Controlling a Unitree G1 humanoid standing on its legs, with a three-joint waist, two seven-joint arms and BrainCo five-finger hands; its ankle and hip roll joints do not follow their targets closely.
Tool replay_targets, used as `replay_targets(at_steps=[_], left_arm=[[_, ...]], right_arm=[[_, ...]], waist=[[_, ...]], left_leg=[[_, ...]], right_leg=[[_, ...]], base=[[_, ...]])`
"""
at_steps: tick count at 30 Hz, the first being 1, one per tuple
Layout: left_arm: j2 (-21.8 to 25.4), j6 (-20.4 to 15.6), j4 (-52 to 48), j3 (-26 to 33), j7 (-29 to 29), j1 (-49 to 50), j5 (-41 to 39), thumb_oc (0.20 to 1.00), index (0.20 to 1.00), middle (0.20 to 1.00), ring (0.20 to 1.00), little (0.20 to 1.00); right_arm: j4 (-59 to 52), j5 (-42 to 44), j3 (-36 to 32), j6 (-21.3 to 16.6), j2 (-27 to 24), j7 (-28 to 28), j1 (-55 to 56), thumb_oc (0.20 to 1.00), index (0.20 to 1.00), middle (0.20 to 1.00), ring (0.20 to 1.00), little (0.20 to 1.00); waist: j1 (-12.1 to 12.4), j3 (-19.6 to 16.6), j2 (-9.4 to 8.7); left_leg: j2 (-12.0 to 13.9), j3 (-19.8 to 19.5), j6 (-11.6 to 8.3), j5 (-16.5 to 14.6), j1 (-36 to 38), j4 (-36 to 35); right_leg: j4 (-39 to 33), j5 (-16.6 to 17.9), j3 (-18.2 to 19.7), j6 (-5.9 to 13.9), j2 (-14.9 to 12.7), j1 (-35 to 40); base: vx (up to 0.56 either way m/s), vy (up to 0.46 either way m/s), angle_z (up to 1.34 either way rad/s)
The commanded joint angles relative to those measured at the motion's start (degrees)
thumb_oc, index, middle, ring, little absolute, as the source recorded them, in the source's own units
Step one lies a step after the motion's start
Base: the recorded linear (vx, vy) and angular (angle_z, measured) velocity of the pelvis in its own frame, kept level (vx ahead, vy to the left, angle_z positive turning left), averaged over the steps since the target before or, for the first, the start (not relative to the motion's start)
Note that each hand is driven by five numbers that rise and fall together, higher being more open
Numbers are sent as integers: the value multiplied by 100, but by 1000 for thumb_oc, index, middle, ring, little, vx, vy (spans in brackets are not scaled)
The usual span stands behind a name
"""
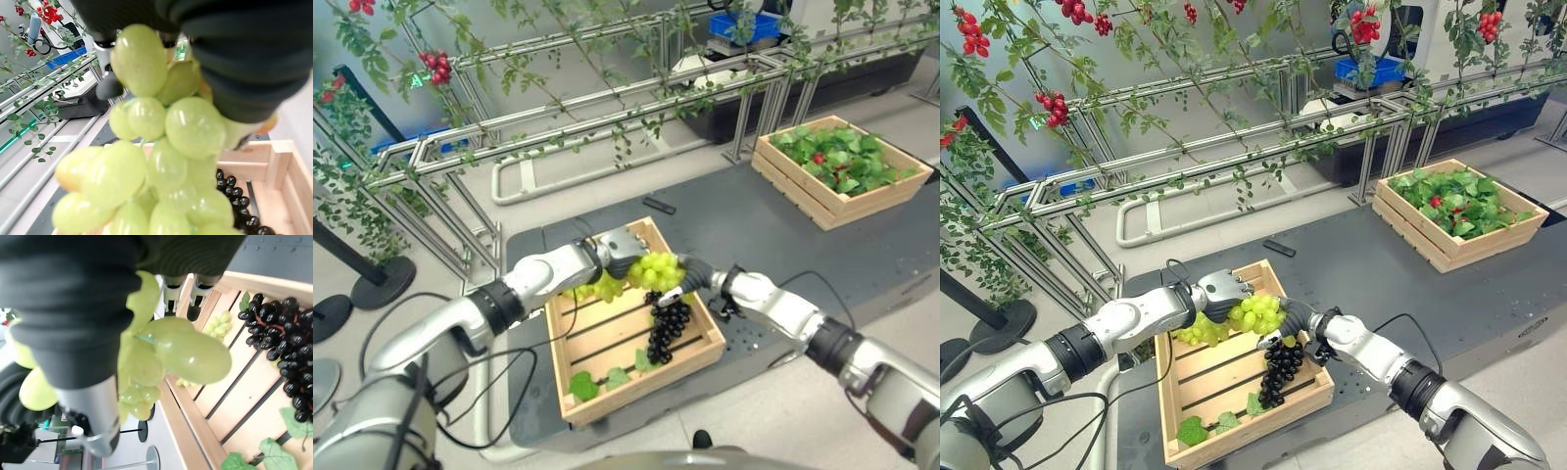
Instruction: Pick up the fruits from the basket on one side to the basket on the other side
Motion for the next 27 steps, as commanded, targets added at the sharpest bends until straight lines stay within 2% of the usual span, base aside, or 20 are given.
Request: replay_targets(at_steps=[1, 2, 3, 27], left_arm=[[-519, -77, 204, 154, 261, -431, -16, 200, 200, 200, 200, 200], [-505, -72, 198, 156, 255, -409, -2, 200, 200, 200, 200, 200], [-504, -72, 196, 158, 255, -406, -1, 200, 200, 200, 200, 200], [-756, -18, 417, 343, 335, -127, 255, 200, 200, 200, 200, 200]], right_arm=[[-306, 9, -177, -385, 811, 114, -621, 545, 545, 545, 545, 545], [-346, 0, -173, -380, 804, 128, -626, 269, 269, 269, 269, 269], [-351, 0, -172, -377, 803, 128, -624, 200, 200, 200, 200, 200], [-731, -239, -560, -437, 675, 159, -218, 200, 200, 200, 200, 200]], waist=[[-18, -12, -504], [-15, -12, -505], [-16, -12, -505], [-81, -21, -501]], left_leg=[[-253, -226, 189, -431, -84, 365], [-252, -229, 189, -431, -83, 364], [-252, -229, 189, -432, -82, 364], [-248, -370, 196, -440, -100, 401]], right_leg=[[-481, -57, -92, 579, -383, 540], [-482, -59, -91, 579, -383, 544], [-482, -60, -91, 579, -383, 545], [-453, -129, -79, 504, -333, 592]], base=[[0, 0, 0], [0, 0, 0], [0, 0, 0], [0, -6, 2]])
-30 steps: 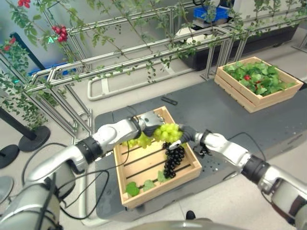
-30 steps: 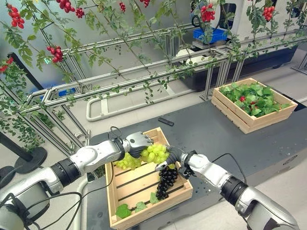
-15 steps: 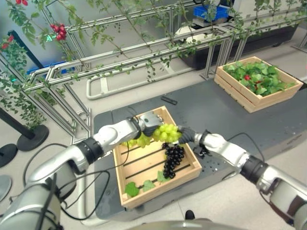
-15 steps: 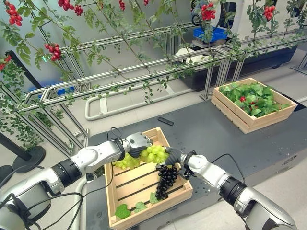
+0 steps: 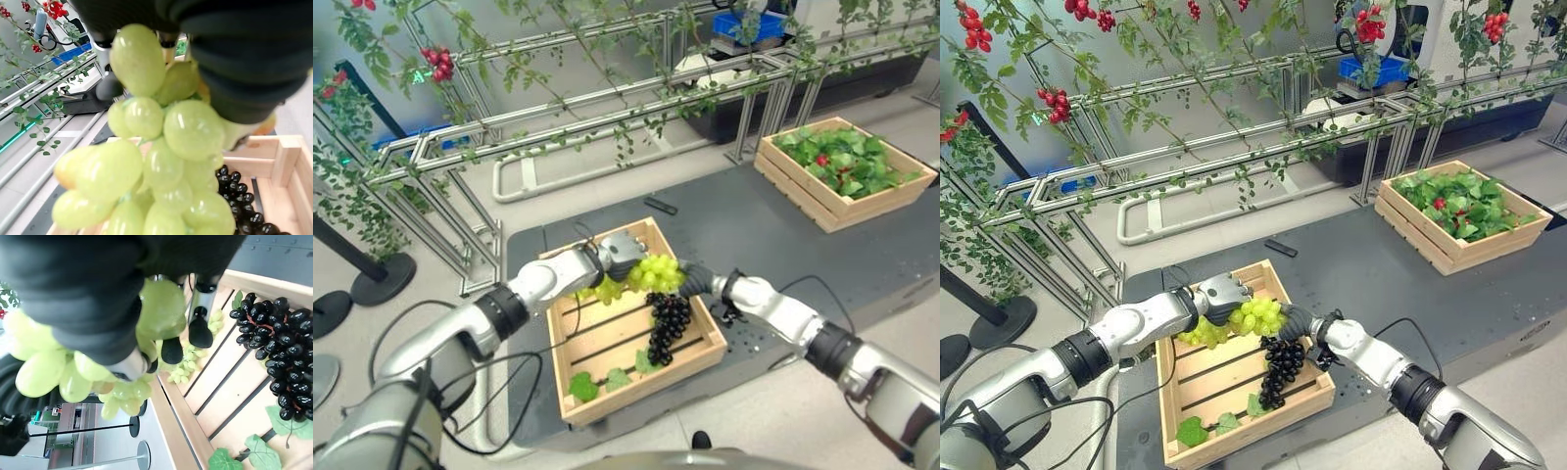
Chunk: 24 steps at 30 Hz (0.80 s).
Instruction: Pick up the fruits from the basket on one side to the basket on the other side
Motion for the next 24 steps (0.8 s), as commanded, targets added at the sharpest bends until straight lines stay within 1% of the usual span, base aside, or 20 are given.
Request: replay_targets(at_steps=[1, 5, 6, 7, 12, 13, 14, 15, 18, 19, 20, 21, 22, 24], left_arm=[[-530, -50, 239, 123, 331, -398, 25, 200, 200, 200, 200, 200], [-561, -66, 233, 166, 435, -376, -127, 200, 200, 200, 200, 200], [-542, -69, 247, 201, 524, -377, -145, 956, 956, 956, 956, 956], [-527, -70, 270, 174, 535, -393, -131, 1000, 1000, 1000, 1000, 1000], [-577, -11, 499, 219, 614, -502, -242, 1000, 1000, 1000, 1000, 1000], [-596, 1, 545, 209, 624, -526, -247, 1000, 1000, 1000, 1000, 1000], [-639, 19, 626, 202, 643, -555, -252, 1000, 1000, 1000, 1000, 1000], [-647, 31, 656, 226, 664, -563, -302, 1000, 1000, 1000, 1000, 1000], [-677, 79, 713, 275, 717, -558, -356, 1000, 1000, 1000, 1000, 1000], [-685, 107, 637, 411, 693, -555, -536, 1000, 1000, 1000, 1000, 1000], [-529, 74, 654, 580, 743, -530, -692, 1000, 1000, 1000, 1000, 1000], [-493, 107, 677, 655, 831, -499, -819, 1000, 1000, 1000, 1000, 1000], [-463, 71, 686, 818, 788, -385, -1210, 1000, 1000, 1000, 1000, 1000], [-407, 114, 681, 1123, 909, -216, -1507, 1000, 1000, 1000, 1000, 1000]], right_arm=[[-743, 50, -463, -460, 658, 11, -441, 200, 200, 200, 200, 200], [-847, 214, -541, -509, 621, -5, -366, 200, 200, 200, 200, 200], [-854, 246, -564, -534, 609, -19, -345, 200, 200, 200, 200, 200], [-883, 264, -579, -548, 579, -43, -339, 200, 200, 200, 200, 200], [-1075, 253, -745, -628, 453, -41, -228, 200, 200, 200, 200, 200], [-1072, 274, -756, -639, 443, -35, -206, 200, 200, 200, 200, 200], [-1115, 312, -796, -653, 415, -24, -167, 200, 200, 200, 200, 200], [-1110, 364, -822, -679, 405, -25, -139, 200, 200, 200, 200, 200], [-1180, 492, -893, -714, 379, -42, -33, 200, 200, 200, 200, 200], [-1282, 651, -1005, -742, 340, -7, 105, 200, 200, 200, 200, 200], [-1359, 712, -1071, -779, 294, 58, 208, 200, 200, 200, 200, 200], [-1387, 844, -1112, -815, 310, 28, 292, 200, 200, 200, 200, 200], [-1412, 1024, -1186, -853, 312, 87, 379, 200, 200, 200, 200, 200], [-1511, 1226, -1284, -902, 339, 136, 602, 200, 200, 200, 200, 200]], waist=[[-73, -19, -482], [-76, -12, -490], [-75, -8, -492], [-78, -4, -488], [-112, -20, -456], [-131, -32, -440], [-142, -22, -437], [-155, -36, -429], [-167, -38, -423], [-171, -48, -416], [-169, -70, -400], [-174, -62, -403], [-179, -88, -397], [-181, -93, -402]], left_leg=[[-249, -274, 192, -440, -106, 421], [-240, -311, 183, -443, -108, 453], [-233, -323, 173, -439, -115, 468], [-228, -332, 166, -439, -125, 487], [-178, -301, 138, -421, -134, 509], [-168, -304, 129, -471, -105, 502], [-158, -282, 126, -421, -123, 518], [-144, -283, 117, -462, -101, 509], [-129, -268, 111, -403, -134, 519], [-112, -271, 99, -390, -143, 514], [-101, -274, 84, -439, -102, 496], [-96, -266, 84, -375, -127, 505], [-82, -284, 70, -414, -91, 481], [-72, -274, 59, -419, -56, 473]], right_leg=[[-275, -187, 15, 485, -333, 438], [-255, -206, -1, 470, -318, 452], [-249, -216, -3, 465, -311, 453], [-238, -226, -1, 456, -304, 449], [-232, -221, 19, 437, -262, 436], [-243, -266, 31, 446, -249, 459], [-234, -223, 27, 436, -247, 436], [-248, -265, 41, 446, -237, 455], [-237, -219, 35, 435, -227, 413], [-240, -224, 21, 431, -214, 413], [-253, -276, 18, 439, -201, 451], [-239, -228, 2, 427, -207, 427], [-255, -275, -3, 436, -197, 462], [-261, -284, -15, 434, -190, 497]], base=[[6, -26, 7], [3, -32, 3], [-9, -41, 4], [-17, -63, 4], [2, -32, 1], [0, 0, 0], [34, -26, 0], [-7, -34, -2], [-27, -17, -1], [0, 0, 0], [0, -33, -1], [45, -17, 0], [0, 0, 0], [25, -4, -1]])
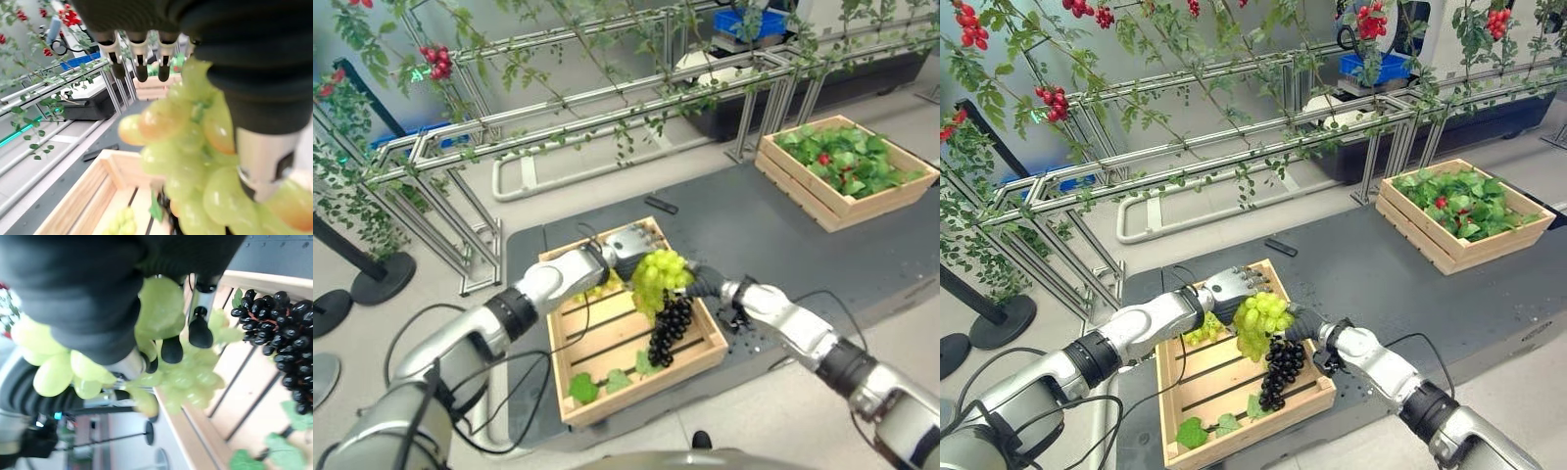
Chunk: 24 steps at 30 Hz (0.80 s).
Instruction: Pick up the fruits from the basket on one side to the basket on the other side
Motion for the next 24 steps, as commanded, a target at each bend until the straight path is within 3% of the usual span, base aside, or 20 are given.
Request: replay_targets(at_steps=[1, 2, 4, 5, 9, 16, 24], left_arm=[[-167, 65, 369, 671, 417, -152, -1062, 1000, 1000, 1000, 1000, 1000], [-166, 66, 364, 674, 414, -148, -1063, 1000, 1000, 1000, 1000, 1000], [-205, 118, 252, 1626, 543, 495, -2518, 1000, 1000, 1000, 1000, 1000], [-176, 113, 134, 1729, 493, 604, -2539, 1000, 1000, 1000, 1000, 1000], [-284, 40, -187, 2662, 692, 1418, -4108, 1000, 1000, 1000, 1000, 1000], [-517, -145, -813, 3654, 569, 2408, -6688, 1000, 1000, 1000, 1000, 1000], [-715, -444, -1732, 4389, 379, 3259, -8046, 1000, 1000, 1000, 1000, 1000]], right_arm=[[-795, 734, -414, -742, 380, 160, -101, 200, 200, 200, 200, 200], [-797, 734, -412, -742, 379, 159, -100, 200, 200, 200, 200, 200], [-853, 1079, -593, -745, 461, 225, 302, 200, 200, 200, 200, 200], [-817, 1100, -595, -732, 474, 227, 388, 200, 200, 200, 200, 200], [-979, 1555, -683, -737, 547, 271, 728, 200, 200, 200, 200, 200], [-1129, 2087, -976, -841, 732, 213, 1240, 200, 200, 200, 200, 200], [-1403, 2320, -1675, -1209, 914, 150, 1607, 200, 200, 200, 200, 200]], waist=[[-21, -139, -439], [-24, -141, -438], [18, -170, -465], [12, -183, -458], [52, -205, -497], [70, -219, -505], [56, -185, -420]], left_leg=[[-97, -187, 55, -400, -60, 495], [-97, -188, 55, -400, -60, 493], [-96, -179, 50, -376, -46, 481], [-93, -176, 46, -379, -36, 475], [-78, -171, 32, -362, -8, 448], [-45, -256, -5, -280, -48, 383], [73, -369, -88, -189, -170, 393]], right_leg=[[-61, -325, 15, 434, -219, 398], [-62, -325, 14, 434, -218, 398], [-67, -307, -5, 425, -219, 407], [-74, -310, -6, 424, -218, 415], [-97, -295, -38, 409, -227, 459], [-100, -300, -130, 379, -202, 457], [-60, -394, -197, 296, -89, 393]], base=[[0, 0, 0], [0, 0, 0], [7, -4, -4], [0, 0, 0], [2, -2, 1], [-4, -22, 8], [-18, -56, 7]])
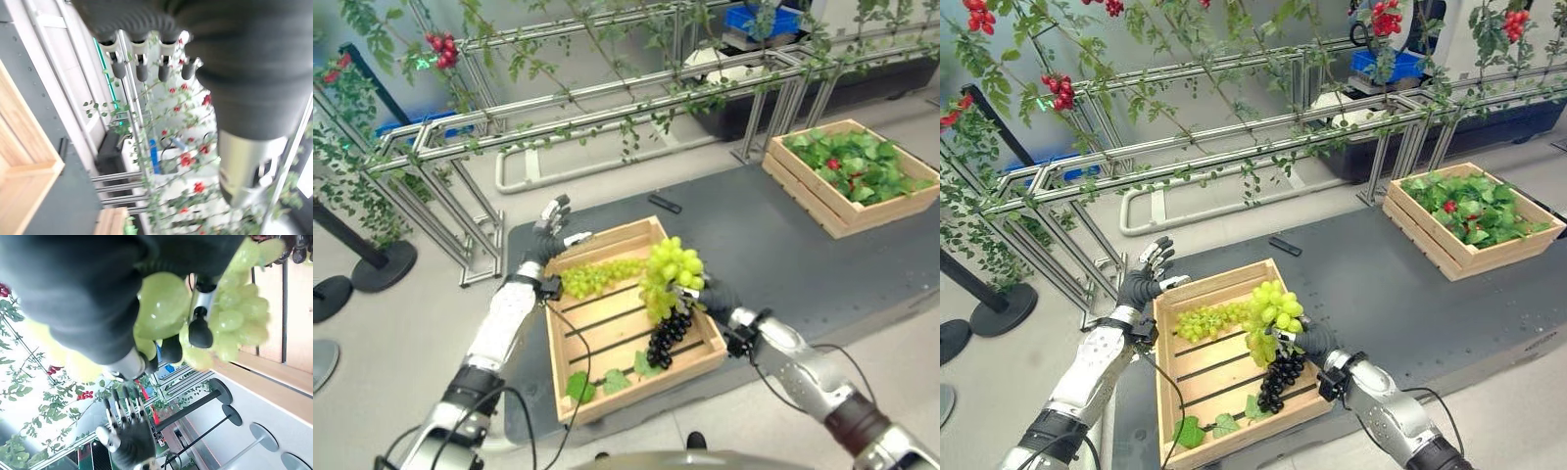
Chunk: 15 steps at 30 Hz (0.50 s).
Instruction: Pick up the fruits from the basket on one side to the basket on the other side
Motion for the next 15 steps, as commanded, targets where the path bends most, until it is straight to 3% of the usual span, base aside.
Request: replay_targets(at_steps=[1, 4, 9, 10, 13, 14, 15], left_arm=[[90, -549, -234, 507, -108, 154, -678, 1000, 1000, 1000, 1000, 1000], [-238, -671, -491, 815, -221, 656, -1261, 1000, 1000, 1000, 1000, 1000], [-396, -836, -771, 1138, -309, 1064, -1210, 1000, 1000, 1000, 1000, 1000], [-472, -947, -902, 1294, -308, 1239, -1060, 1000, 1000, 1000, 1000, 1000], [-528, -1077, -1147, 1540, -352, 1534, -837, 1000, 1000, 1000, 1000, 1000], [-549, -1113, -1155, 1576, -425, 1563, -859, 1000, 1000, 1000, 1000, 1000], [-585, -1146, -1161, 1570, -558, 1598, -865, 1000, 1000, 1000, 1000, 1000]], right_arm=[[-933, 471, -441, -823, 322, 63, -19, 200, 200, 200, 200, 200], [-1144, 385, -857, -1106, 459, 13, 156, 200, 200, 200, 200, 200], [-1442, 103, -1333, -1522, 545, -92, 149, 200, 200, 200, 200, 200], [-1462, -110, -1493, -1658, 603, -196, 45, 200, 200, 200, 200, 200], [-1523, -376, -1632, -1768, 611, -201, -194, 200, 200, 200, 200, 200], [-1522, -432, -1645, -1778, 615, -156, -278, 200, 200, 200, 200, 200], [-1623, -595, -1774, -1853, 581, -198, -330, 200, 200, 200, 200, 200]], waist=[[-121, -338, -310], [-166, -319, -302], [-100, -207, -442], [32, -154, -545], [228, -159, -656], [219, -169, -676], [156, -235, -692]], left_leg=[[18, -192, -11, -136, -258, 403], [59, -307, -1, -249, -323, 652], [-296, -745, 43, -596, -505, 1488], [-935, -1453, 238, -830, -597, 1730], [-1752, -2535, 568, -1046, -681, 1898], [-1853, -2694, 616, -1051, -675, 1914], [-1718, -2520, 655, -1032, -552, 1687]], right_leg=[[408, -517, -11, 320, -154, -16], [505, -618, 106, 244, -88, -33], [618, -613, 428, 169, -80, -62], [632, -547, 782, 157, -21, -114], [797, -378, 1604, 207, 185, -333], [836, -346, 1800, 242, 243, -380], [820, -287, 1992, 304, 300, -447]], base=[[-9, -80, 4], [7, -70, 7], [21, -25, -17], [45, 9, -79], [29, 29, -151], [-43, 126, -160], [-47, 95, -115]])
